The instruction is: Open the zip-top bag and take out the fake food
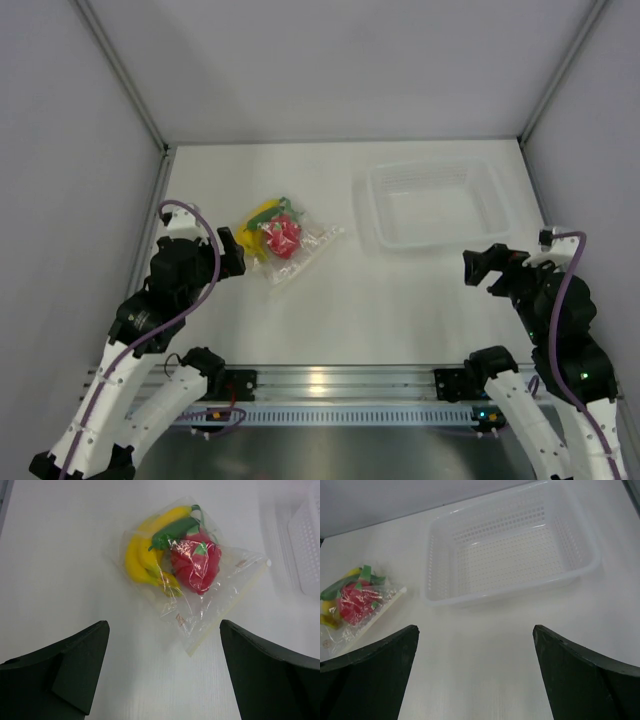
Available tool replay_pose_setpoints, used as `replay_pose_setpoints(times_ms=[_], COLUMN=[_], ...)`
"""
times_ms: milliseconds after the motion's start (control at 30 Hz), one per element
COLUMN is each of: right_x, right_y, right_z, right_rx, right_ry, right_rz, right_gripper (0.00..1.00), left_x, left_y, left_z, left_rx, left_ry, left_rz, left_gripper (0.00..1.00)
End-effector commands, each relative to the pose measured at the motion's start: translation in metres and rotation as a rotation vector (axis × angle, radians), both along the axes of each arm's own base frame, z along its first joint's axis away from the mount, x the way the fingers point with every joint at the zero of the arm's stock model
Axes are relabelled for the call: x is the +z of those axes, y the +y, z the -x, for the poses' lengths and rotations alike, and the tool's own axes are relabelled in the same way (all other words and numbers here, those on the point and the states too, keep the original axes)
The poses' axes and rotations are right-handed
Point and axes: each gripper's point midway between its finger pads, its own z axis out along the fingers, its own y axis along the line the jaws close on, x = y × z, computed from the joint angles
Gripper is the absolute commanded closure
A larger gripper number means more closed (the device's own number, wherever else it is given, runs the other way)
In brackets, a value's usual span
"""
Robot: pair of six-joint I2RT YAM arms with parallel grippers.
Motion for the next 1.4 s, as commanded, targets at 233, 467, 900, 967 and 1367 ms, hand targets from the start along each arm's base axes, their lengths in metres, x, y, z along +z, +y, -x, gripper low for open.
replay_pose_setpoints(times_ms=[233, 467, 900, 967, 1367], right_x=[0.012, 0.005, -0.016, -0.024, -0.075], right_y=[0.014, 0.053, 0.137, 0.138, 0.242], right_z=[0.004, -0.003, -0.034, -0.045, -0.072], right_rx=[0.075, 0.250, 0.548, 0.494, 0.278], right_ry=[-0.043, -0.028, 0.029, 0.051, 0.127], right_rz=[-0.038, -0.140, -0.640, -0.651, -0.750], right_gripper=[0.01, 0.01, 0.13, 0.13, 0.16], left_x=[0.004, -0.005, -0.023, -0.024, -0.022], left_y=[-0.004, -0.009, -0.014, -0.015, -0.007], left_z=[-0.010, -0.014, -0.023, -0.023, -0.023], left_rx=[-0.007, -0.022, -0.029, -0.033, 0.005], left_ry=[-0.034, 0.004, 0.075, 0.080, 0.065], left_rz=[0.006, -0.004, -0.034, -0.035, -0.047], left_gripper=[0.01, 0.01, 0.01, 0.01, 0.01])
